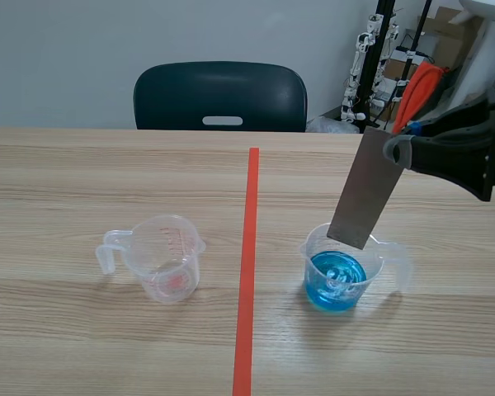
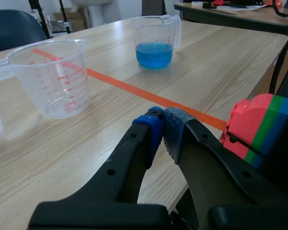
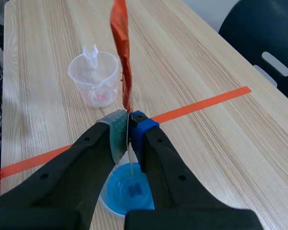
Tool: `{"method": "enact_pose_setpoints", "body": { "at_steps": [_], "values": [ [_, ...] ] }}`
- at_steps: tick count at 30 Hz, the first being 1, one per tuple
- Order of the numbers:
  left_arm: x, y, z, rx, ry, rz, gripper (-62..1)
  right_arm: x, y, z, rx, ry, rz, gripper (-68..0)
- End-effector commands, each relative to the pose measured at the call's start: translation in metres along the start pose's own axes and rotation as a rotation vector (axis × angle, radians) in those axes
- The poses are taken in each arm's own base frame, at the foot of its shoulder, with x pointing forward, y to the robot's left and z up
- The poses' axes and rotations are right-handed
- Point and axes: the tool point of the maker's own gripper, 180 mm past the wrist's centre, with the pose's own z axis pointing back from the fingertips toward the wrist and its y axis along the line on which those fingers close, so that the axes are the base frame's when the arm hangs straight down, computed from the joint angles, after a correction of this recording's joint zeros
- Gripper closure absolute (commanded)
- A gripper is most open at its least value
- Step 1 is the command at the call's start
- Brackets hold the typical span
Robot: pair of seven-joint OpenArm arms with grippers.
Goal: Do the redox reaction experiment. lower the plate into the blue solution
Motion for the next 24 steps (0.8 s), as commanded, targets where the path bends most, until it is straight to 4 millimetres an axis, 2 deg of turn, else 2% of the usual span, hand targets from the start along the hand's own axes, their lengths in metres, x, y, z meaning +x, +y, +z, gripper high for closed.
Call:
{"method": "enact_pose_setpoints", "body": {
  "at_steps": [1, 3, 5, 6, 9, 10, 17, 24],
  "values": [
    [0.016, 0.006, -0.006, 0.005, -0.08, -0.019, -5.8, 0.009, -0.004, 0.001, -0.009, -0.029, 0.013, -0.6],
    [0.019, 0.006, -0.008, 0.005, -0.09, -0.023, -11.9, 0.007, -0.005, -0.001, -0.01, -0.028, 0.014, -0.6],
    [0.022, 0.007, -0.011, 0.003, -0.103, -0.029, -22.1, 0.006, -0.007, -0.002, -0.014, -0.03, 0.011, -0.6],
    [0.023, 0.007, -0.012, 0.0, -0.109, -0.032, -29.2, 0.005, -0.007, -0.002, -0.016, -0.03, 0.008, -0.6],
    [0.029, 0.008, -0.017, -0.007, -0.136, -0.031, -55.6, 0.0, -0.006, -0.003, -0.017, -0.032, 0.001, -0.6],
    [0.031, 0.008, -0.019, -0.01, -0.144, -0.032, -61.1, -0.002, -0.005, -0.004, -0.012, -0.028, 0.006, -0.6],
    [0.053, 0.026, -0.026, 0.074, -0.243, -0.048, -62.3, -0.015, -0.002, -0.01, -0.004, -0.021, 0.01, -0.6],
    [0.055, 0.027, -0.027, 0.076, -0.252, -0.028, -62.3, -0.023, -0.002, -0.014, -0.005, -0.014, 0.009, -0.6]
  ]
}}
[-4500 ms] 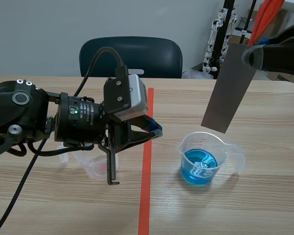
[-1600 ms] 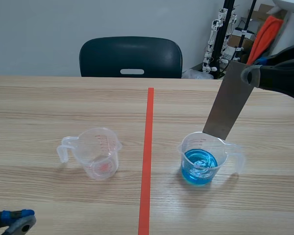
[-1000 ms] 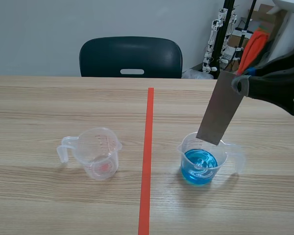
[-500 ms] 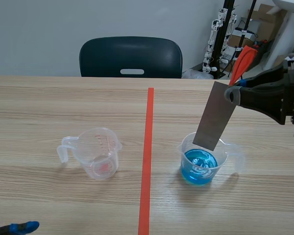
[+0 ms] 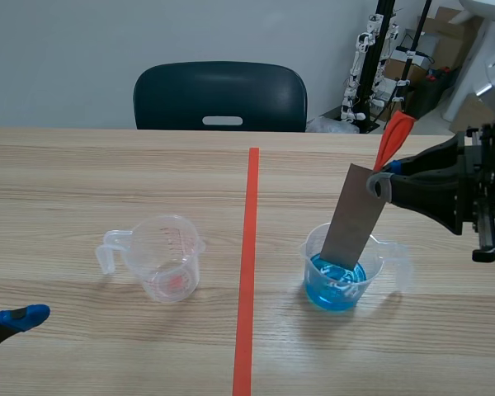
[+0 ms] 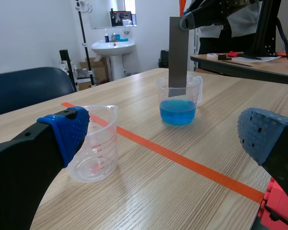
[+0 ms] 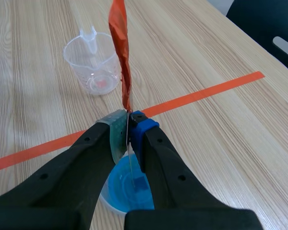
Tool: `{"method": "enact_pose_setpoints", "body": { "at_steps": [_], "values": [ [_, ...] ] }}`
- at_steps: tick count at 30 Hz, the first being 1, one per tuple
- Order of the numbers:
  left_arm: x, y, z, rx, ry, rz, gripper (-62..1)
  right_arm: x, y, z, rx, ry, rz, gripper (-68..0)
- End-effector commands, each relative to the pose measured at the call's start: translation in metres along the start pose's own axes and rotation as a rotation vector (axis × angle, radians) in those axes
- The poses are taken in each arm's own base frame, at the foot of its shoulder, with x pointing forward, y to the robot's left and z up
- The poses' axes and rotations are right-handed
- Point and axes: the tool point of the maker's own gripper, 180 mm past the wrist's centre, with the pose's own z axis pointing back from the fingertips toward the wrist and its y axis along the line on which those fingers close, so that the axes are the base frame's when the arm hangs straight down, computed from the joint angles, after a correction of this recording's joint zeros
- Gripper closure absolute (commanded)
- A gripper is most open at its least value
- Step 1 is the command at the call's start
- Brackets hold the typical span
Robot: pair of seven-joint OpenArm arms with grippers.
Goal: Do the redox reaction experiment. lower the plate into the blue solution
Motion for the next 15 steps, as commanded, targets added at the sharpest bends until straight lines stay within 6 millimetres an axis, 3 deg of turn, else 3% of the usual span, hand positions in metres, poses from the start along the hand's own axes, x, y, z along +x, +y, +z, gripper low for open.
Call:
{"method": "enact_pose_setpoints", "body": {
  "at_steps": [1, 15],
  "values": [
    [0.009, 0.001, 0.002, 0.012, -0.047, 0.022, -62.3, 0.011, -0.007, 0.0, -0.017, -0.04, 0.013, -0.6],
    [0.009, 0.0, 0.001, 0.013, -0.049, 0.072, -62.3, -0.005, -0.002, -0.002, -0.029, -0.038, 0.012, -0.6]
  ]
}}
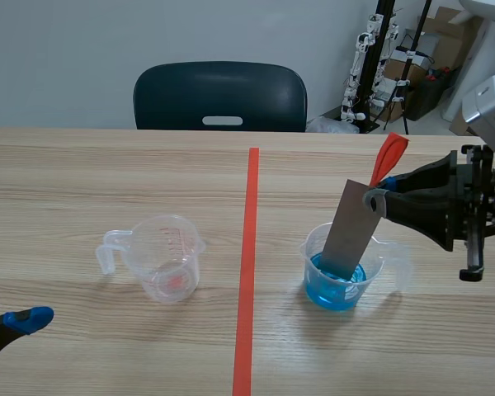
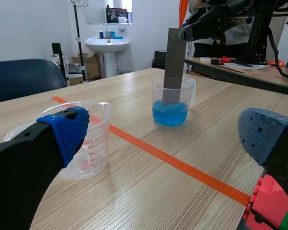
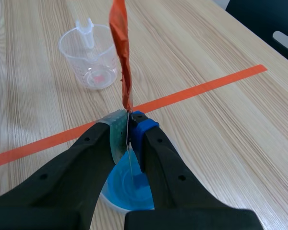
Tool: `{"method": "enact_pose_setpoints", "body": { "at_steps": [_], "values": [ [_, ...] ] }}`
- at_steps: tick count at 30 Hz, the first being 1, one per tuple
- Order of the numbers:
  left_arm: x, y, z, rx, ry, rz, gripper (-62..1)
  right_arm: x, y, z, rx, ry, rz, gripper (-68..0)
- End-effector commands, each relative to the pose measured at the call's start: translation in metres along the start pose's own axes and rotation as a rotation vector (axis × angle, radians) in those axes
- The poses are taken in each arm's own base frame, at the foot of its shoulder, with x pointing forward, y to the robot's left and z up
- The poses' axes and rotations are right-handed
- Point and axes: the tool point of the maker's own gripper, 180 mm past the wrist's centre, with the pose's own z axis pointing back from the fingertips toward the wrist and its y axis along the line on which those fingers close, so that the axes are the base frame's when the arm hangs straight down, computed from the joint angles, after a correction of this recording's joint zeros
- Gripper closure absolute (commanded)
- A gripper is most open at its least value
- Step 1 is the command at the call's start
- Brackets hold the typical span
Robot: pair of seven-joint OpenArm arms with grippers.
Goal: Do the redox reaction experiment. lower the plate into the blue solution
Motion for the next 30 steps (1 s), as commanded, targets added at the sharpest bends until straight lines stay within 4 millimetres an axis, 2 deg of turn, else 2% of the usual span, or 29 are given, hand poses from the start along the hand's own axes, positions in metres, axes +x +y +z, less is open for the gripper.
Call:
{"method": "enact_pose_setpoints", "body": {
  "at_steps": [1, 7, 16, 30],
  "values": [
    [0.01, 0.0, 0.001, 0.013, -0.05, -0.001, -62.3, 0.012, -0.007, 0.001, -0.016, -0.035, 0.017, -0.6],
    [0.009, 0.0, 0.001, 0.011, -0.049, -0.002, -62.3, 0.01, -0.01, 0.005, -0.039, -0.049, 0.013, -0.6],
    [0.009, 0.0, 0.001, 0.01, -0.049, -0.002, -62.3, -0.005, -0.01, 0.005, -0.043, -0.043, 0.01, -0.6],
    [0.009, 0.0, 0.001, 0.01, -0.049, -0.002, -62.3, -0.016, -0.012, 0.0, -0.05, -0.036, 0.002, -0.6]
  ]
}}
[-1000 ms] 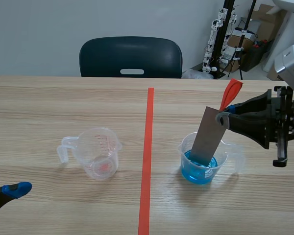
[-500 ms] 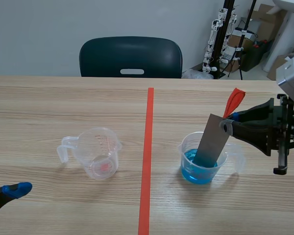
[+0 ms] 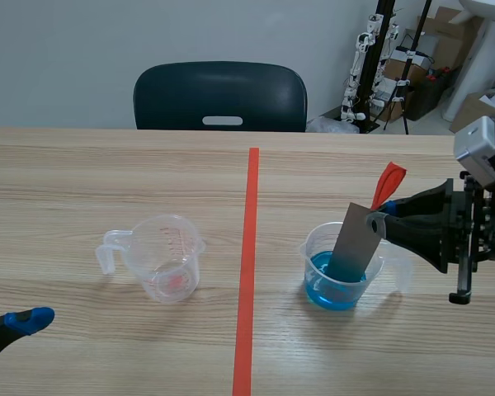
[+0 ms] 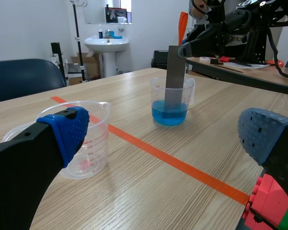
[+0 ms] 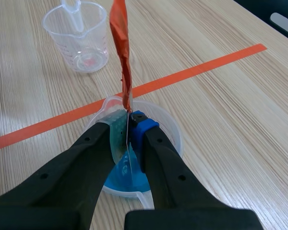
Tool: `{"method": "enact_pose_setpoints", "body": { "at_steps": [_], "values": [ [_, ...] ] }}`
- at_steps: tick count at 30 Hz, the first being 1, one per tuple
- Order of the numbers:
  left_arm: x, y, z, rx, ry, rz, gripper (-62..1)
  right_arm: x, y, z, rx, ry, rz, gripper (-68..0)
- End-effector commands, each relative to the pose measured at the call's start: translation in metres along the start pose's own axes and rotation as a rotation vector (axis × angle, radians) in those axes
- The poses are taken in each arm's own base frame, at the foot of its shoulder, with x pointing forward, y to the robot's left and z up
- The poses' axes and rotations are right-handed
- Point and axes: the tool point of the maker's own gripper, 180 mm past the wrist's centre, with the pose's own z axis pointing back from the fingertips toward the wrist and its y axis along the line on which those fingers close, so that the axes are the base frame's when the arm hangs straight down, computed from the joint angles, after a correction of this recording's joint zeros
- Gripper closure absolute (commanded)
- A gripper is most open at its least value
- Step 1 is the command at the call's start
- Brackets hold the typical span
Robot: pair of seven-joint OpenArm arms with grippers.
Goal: Do the redox reaction experiment. lower the plate into the blue solution
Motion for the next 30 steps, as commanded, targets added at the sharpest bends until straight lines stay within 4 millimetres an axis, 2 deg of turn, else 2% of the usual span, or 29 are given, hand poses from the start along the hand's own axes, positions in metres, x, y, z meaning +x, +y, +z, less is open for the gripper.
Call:
{"method": "enact_pose_setpoints", "body": {
  "at_steps": [1, 10, 16, 30],
  "values": [
    [0.01, 0.0, 0.001, 0.013, -0.051, -0.002, -62.3, 0.015, -0.006, 0.0, -0.009, -0.046, 0.019, -0.6],
    [0.01, 0.0, 0.001, 0.013, -0.05, -0.002, -62.3, 0.007, -0.007, -0.004, -0.037, -0.04, 0.036, -0.6],
    [0.01, 0.0, 0.001, 0.013, -0.05, -0.002, -62.3, 0.011, -0.006, -0.004, -0.029, -0.067, 0.047, -0.6],
    [0.01, 0.0, 0.001, 0.013, -0.05, -0.002, -62.3, 0.005, -0.002, -0.001, -0.021, -0.043, 0.051, -0.6]
  ]
}}
